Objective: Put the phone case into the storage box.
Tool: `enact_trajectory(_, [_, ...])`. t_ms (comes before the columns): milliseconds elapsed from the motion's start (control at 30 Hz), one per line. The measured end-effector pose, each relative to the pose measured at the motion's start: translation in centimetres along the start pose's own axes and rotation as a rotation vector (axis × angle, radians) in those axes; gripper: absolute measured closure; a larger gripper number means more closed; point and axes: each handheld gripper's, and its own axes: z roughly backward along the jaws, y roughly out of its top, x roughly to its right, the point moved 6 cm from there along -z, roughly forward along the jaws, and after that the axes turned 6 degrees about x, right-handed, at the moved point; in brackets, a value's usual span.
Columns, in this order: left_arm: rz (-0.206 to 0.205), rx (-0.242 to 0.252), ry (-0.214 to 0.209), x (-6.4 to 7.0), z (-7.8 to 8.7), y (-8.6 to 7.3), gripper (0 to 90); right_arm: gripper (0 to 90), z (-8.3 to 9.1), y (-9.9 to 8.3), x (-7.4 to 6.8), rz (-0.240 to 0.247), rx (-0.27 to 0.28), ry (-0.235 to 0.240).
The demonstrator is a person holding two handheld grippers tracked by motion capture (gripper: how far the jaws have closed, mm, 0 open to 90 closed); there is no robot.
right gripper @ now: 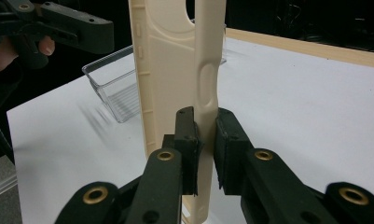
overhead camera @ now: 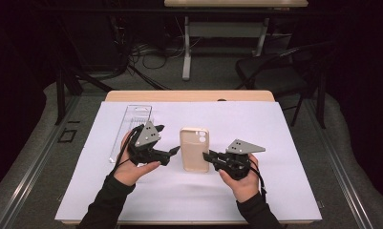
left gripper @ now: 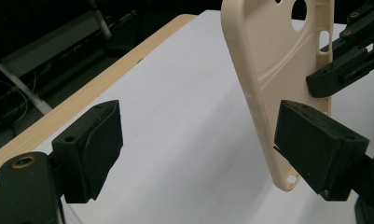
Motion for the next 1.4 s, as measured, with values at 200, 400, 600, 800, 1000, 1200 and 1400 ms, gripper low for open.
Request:
enact_trajectory(200, [-0.012,-0.003,0.004,0.2,0.1,0.2,15.7,81.3,-0.1,-0.1,0.1,-0.009,-0.002,-0.01])
enact_trajectory(400, [-0.026,-0.015,0.008,0.4,0.0,0.2,15.7,81.3,-0.2,-0.4,0.0,-0.001,-0.009,-0.018])
enact_trajectory(600, [-0.037,-0.021,0.021,0.3,0.1,0.3,15.8,81.3,-0.2,-0.4,0.0,0.0,-0.009,-0.022])
enact_trajectory(800, [-0.049,-0.021,0.032,0.4,0.4,0.6,15.9,81.3,-0.4,-0.5,-0.2,-0.002,-0.014,-0.023])
enact_trajectory(1000, [-0.075,-0.019,0.039,0.9,0.7,1.1,16.2,81.3,-0.6,-0.7,-0.6,0.013,-0.026,-0.02])
enact_trajectory(1200, [-0.11,-0.034,0.066,1.2,0.7,1.3,17.7,81.3,-0.9,-1.0,-1.1,0.037,-0.039,-0.014])
enact_trajectory(1400, [-0.15,-0.047,0.079,1.5,0.7,1.4,23.7,81.3,-1.2,-1.2,-1.5,0.049,-0.05,-0.011])
